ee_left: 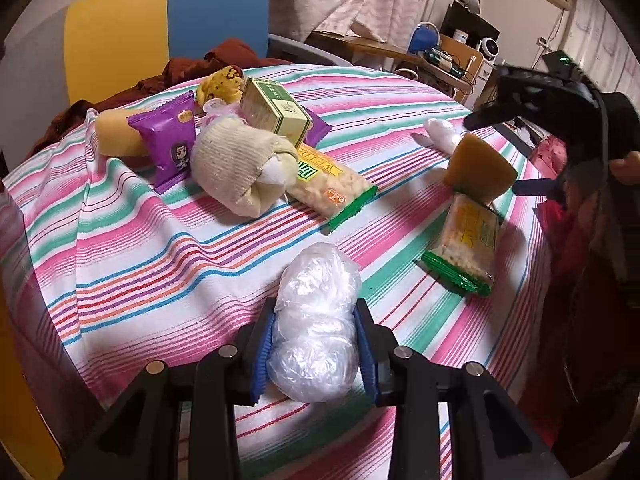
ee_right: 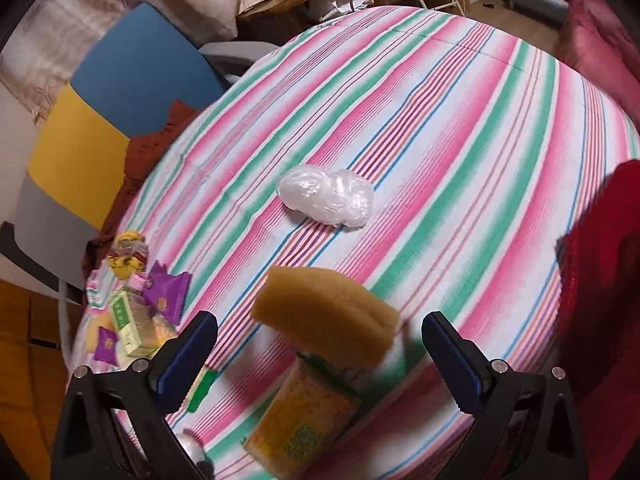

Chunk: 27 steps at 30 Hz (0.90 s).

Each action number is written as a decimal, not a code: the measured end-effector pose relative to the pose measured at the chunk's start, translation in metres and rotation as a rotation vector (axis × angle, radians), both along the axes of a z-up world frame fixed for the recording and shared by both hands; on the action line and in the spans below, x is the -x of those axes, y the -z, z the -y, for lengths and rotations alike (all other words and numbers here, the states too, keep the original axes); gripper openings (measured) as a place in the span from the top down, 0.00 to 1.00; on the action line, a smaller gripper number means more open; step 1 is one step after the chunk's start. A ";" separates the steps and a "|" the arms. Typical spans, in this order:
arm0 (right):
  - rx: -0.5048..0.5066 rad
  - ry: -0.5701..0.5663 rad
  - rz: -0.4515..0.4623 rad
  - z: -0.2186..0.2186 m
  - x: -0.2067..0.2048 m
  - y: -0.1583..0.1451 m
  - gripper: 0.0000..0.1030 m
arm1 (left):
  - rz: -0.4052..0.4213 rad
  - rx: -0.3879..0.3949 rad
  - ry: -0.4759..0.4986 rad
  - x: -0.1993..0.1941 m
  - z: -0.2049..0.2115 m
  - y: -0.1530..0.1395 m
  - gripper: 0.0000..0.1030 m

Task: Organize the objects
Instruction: 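Grasp the yellow sponge with the right tool, then drop the plastic bundle in the tray with left tool while right tool drops yellow sponge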

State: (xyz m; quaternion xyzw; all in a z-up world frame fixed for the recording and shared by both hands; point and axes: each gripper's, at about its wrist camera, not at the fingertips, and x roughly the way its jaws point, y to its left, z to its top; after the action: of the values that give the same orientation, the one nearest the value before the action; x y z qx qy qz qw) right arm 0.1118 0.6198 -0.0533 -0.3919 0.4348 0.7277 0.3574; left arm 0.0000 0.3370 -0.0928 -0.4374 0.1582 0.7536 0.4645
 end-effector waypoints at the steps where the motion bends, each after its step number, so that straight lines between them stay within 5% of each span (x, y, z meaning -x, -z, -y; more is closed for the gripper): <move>1: 0.014 -0.003 0.023 -0.002 0.004 0.006 0.00 | -0.002 -0.001 -0.002 0.000 0.000 0.000 0.65; 3: 0.012 -0.028 0.044 -0.003 0.010 0.011 0.12 | -0.009 0.001 -0.004 -0.001 -0.002 0.001 0.65; 4: 0.003 -0.040 0.064 -0.003 0.013 0.012 0.32 | -0.016 0.004 -0.003 -0.002 -0.002 0.001 0.65; 9: -0.036 -0.066 0.098 0.002 0.016 0.011 0.39 | -0.052 0.011 0.009 -0.007 -0.002 0.001 0.65; 19: -0.117 -0.143 -0.105 0.013 0.008 -0.015 0.39 | -0.064 -0.043 -0.054 -0.009 0.027 -0.037 0.65; 27: -0.198 -0.324 -0.226 0.050 0.030 -0.045 0.39 | -0.113 -0.136 -0.223 0.012 0.089 -0.088 0.65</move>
State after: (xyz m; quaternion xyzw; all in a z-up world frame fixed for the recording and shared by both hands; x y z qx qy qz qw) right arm 0.0819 0.5698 -0.0087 -0.3355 0.3300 0.8541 0.2216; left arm -0.0118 0.2478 -0.0049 -0.3766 0.0829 0.8331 0.3967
